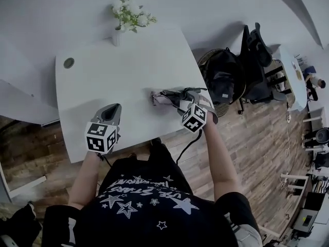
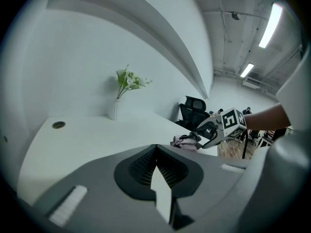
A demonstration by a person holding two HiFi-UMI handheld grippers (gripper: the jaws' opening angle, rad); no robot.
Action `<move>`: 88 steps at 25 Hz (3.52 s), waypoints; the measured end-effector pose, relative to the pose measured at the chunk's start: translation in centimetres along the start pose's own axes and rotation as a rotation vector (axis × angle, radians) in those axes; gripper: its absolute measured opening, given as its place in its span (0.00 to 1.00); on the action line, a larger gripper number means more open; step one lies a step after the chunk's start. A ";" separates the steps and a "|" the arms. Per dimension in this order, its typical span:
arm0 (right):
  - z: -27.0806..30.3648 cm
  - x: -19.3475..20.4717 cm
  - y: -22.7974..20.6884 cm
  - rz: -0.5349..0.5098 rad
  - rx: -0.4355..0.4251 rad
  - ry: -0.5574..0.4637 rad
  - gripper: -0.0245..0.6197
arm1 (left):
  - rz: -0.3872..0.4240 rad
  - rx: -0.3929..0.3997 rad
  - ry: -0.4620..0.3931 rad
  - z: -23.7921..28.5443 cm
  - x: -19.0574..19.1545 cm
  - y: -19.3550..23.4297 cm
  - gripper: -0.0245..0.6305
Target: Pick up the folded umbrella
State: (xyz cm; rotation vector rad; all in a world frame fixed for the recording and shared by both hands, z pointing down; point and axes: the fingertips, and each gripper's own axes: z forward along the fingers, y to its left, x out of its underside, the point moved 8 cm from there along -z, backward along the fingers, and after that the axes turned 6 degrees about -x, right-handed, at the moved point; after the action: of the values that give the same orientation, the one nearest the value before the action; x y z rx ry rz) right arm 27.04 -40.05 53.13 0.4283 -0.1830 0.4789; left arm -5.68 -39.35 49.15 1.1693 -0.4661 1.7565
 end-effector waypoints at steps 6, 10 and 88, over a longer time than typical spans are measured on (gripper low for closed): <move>2.4 -0.5 -1.6 -0.213 -0.126 -0.004 0.64 | -0.039 -0.090 -0.002 1.4 -0.6 -1.0 0.04; 3.9 -1.0 -2.3 -0.331 -0.218 -0.011 0.64 | -0.061 -0.146 0.003 2.3 -0.9 -1.9 0.04; -7.1 -4.8 6.1 0.759 -0.198 -0.602 0.39 | 0.061 0.103 -0.078 -3.8 -0.8 -0.8 0.04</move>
State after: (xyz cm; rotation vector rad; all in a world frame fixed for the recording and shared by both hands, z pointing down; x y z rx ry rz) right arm 20.45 -34.02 47.67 0.2858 -0.9894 1.0568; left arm -6.83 -36.61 46.51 1.3123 -0.4669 1.8094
